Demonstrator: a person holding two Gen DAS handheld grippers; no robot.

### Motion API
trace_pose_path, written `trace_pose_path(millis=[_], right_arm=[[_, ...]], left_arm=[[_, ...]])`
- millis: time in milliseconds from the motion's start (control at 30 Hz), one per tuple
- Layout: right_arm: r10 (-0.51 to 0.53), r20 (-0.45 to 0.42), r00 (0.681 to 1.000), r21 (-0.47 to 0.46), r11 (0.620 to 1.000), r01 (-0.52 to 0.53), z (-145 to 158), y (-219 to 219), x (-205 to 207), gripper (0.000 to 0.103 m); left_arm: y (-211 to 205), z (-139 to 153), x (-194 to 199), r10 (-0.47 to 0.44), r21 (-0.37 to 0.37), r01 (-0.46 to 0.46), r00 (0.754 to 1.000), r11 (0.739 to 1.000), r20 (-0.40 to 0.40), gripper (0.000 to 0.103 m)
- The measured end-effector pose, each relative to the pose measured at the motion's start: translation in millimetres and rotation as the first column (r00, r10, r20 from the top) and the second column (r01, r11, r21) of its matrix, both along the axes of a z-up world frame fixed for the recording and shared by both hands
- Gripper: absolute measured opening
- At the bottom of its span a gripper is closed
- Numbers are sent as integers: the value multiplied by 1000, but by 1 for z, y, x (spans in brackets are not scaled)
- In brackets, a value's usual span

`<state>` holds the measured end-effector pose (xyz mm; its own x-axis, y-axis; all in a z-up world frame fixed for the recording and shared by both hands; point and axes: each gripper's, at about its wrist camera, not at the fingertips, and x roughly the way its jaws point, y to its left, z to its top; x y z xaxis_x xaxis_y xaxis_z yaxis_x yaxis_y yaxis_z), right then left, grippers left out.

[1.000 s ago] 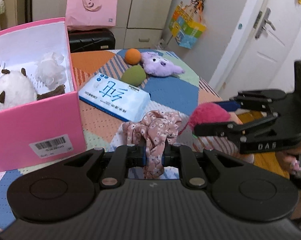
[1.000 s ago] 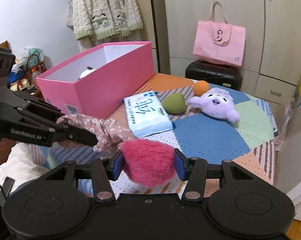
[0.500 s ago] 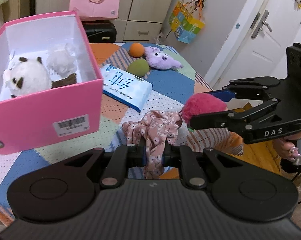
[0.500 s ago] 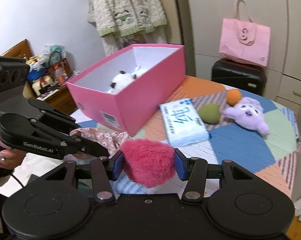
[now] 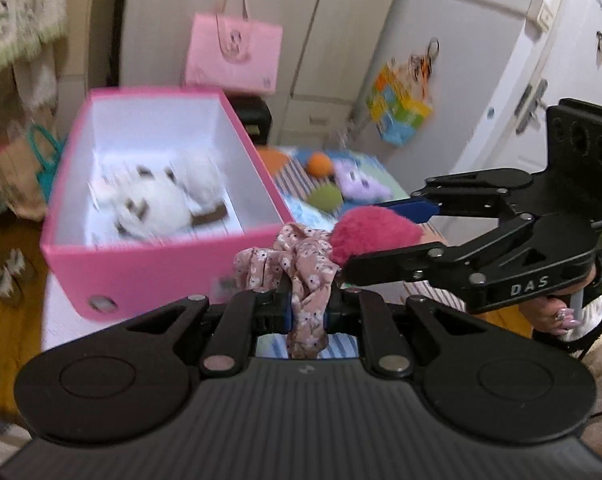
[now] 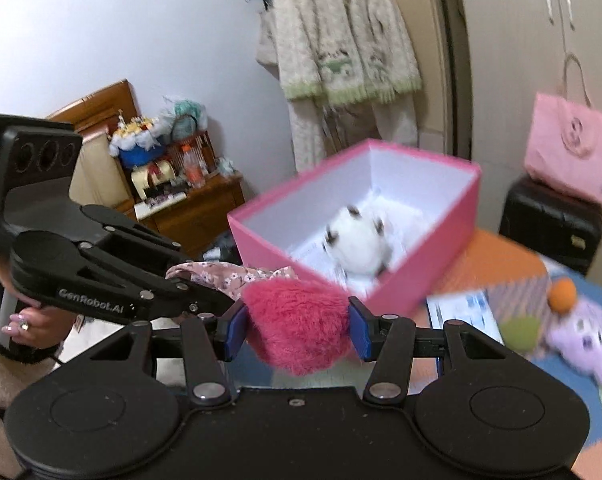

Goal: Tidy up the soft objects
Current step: 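Carry the floral cloth and pom-pom over the pink shoebox with both tools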

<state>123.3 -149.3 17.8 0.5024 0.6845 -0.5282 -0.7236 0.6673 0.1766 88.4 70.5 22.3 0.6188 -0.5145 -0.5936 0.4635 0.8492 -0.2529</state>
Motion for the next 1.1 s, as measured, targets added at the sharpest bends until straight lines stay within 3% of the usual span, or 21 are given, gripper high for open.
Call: trace_pose_path(millis=[167,333,533,833,967,1100], right_arm=[[29,65,997,10,1000,-29,25,19,16,57],[32,110,993,10,999,-33,43,33,39,57],[31,75,997,57,998,-36,43,40,93,58],[-37,-14,999,46,998,38,15,49,179,57],[-49,41,998,-44,998,51,3,59,200,57],[-34,40,999,-104,994,38,-9,72,218,57]], left_arm=[[12,24,7,31,35,-35,994,999,104,11],[26,39,29,58,17,-61,987,998,147,11],[42,36,80,68,-6,-68,982,998,176,12],[62,4,187,62,-87,-60,998,994,19,12],[58,-8,221,80,-44,-80,997,996,-19,12],[53,-20,240,93,9,-92,995,996,-37,12]])
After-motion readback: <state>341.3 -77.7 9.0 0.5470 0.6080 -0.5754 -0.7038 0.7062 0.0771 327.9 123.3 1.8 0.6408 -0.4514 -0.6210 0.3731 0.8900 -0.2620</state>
